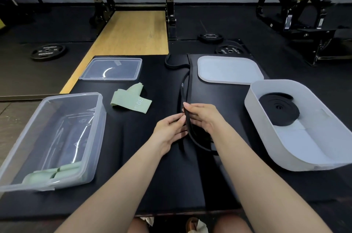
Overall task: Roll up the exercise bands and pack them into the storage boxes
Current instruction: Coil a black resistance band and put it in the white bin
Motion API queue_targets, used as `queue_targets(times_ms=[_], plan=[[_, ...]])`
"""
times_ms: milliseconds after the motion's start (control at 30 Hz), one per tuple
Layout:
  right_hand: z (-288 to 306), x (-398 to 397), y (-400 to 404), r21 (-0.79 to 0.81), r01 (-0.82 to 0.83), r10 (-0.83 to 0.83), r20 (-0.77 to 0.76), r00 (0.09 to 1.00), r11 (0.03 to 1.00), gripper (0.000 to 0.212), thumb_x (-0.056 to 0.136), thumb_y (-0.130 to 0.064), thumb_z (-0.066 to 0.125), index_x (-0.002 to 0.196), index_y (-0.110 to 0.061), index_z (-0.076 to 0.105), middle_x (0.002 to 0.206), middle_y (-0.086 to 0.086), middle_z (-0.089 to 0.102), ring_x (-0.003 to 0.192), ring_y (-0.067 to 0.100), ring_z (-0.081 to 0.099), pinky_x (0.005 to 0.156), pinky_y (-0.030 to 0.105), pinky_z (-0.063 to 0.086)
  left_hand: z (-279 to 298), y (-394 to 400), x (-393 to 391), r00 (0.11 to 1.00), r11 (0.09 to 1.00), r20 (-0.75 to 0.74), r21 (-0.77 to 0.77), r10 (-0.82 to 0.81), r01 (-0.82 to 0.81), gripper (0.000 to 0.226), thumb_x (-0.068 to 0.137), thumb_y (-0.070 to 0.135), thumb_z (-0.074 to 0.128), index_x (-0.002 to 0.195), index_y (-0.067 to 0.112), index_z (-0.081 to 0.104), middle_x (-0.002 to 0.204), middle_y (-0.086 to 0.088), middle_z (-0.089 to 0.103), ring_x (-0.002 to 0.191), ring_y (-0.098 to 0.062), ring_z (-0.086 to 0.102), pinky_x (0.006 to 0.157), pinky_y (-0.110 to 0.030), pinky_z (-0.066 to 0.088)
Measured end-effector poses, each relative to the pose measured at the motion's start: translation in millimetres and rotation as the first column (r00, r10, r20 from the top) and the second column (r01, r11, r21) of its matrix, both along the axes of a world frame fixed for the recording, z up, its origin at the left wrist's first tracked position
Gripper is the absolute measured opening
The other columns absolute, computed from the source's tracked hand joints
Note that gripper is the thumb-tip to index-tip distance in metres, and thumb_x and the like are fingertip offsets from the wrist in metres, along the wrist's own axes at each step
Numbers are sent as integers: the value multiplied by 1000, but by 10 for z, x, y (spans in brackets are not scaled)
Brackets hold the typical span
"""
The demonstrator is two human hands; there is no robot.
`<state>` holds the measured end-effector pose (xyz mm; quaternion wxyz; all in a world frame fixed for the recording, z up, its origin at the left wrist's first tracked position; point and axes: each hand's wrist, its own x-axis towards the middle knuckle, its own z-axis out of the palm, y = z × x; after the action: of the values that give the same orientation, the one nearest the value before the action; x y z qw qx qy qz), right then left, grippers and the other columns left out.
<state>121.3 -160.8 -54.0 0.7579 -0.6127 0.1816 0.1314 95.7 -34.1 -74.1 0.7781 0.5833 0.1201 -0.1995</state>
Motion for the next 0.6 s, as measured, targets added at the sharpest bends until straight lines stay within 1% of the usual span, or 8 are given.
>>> queue_targets(times_ms=[100,167,233,333,400,433,500,600], plan=[[27,-17,32,-44,35,-34,20,999,998,11,79,-15,74,81,-7,67,73,3,70,59,10,67,54,18,53,24,-8,-56,999,999,-10,-12,40,-40,26,90,16,60,114,6,62,94,-7,70,82,-16,68,78,-26,56],[32,-25,47,-88,46,-43,38,998,995,10,78,-16,75,76,-9,68,71,3,70,61,13,66,67,24,53,38,-2,-90,1000,1000,-12,-10,22,-22,25,88,17,63,111,7,64,90,-4,71,82,-15,68,80,-28,55],[41,-49,57,-90,32,-30,33,999,995,11,79,-17,75,78,-8,68,76,4,70,67,15,65,78,29,53,54,14,-107,1000,1000,-19,-6,4,-4,29,85,14,66,113,6,63,93,-6,71,87,-17,67,84,-31,54],[48,-111,55,-92,-33,36,30,999,995,17,82,-23,73,89,-7,69,79,3,70,70,12,65,68,22,53,96,32,-111,1000,1000,-24,-7,12,-12,32,85,7,65,116,2,59,95,-11,68,87,-19,67,80,-30,56],[52,-175,33,-123,-81,86,41,995,989,21,84,-26,71,94,-7,70,72,0,68,66,11,62,62,20,51,157,20,-110,1000,1000,-20,-20,20,-20,29,86,4,63,115,2,58,90,-10,68,75,-14,69,70,-23,58],[46,-208,14,-152,-99,108,49,993,983,23,84,-27,70,94,-7,70,66,-2,65,62,10,60,60,20,50,187,12,-106,999,999,-24,-28,24,-25,29,87,3,62,116,1,58,89,-10,68,73,-13,69,69,-23,58],[21,-268,-33,-214,-120,139,73,988,969,25,85,-31,69,94,-8,72,65,-3,65,64,11,59,66,22,50,233,-4,-92,998,998,-47,-53,35,-38,33,87,2,61,120,-2,56,90,-11,67,78,-17,67,75,-27,56],[17,-382,-97,-264,-123,153,96,983,957,26,84,-34,69,96,-10,73,83,5,70,78,16,62,77,26,50,284,-23,-70,993,993,-98,-90,66,-74,38,88,2,59,125,-3,53,93,-10,66,84,-19,64,85,-34,50]])
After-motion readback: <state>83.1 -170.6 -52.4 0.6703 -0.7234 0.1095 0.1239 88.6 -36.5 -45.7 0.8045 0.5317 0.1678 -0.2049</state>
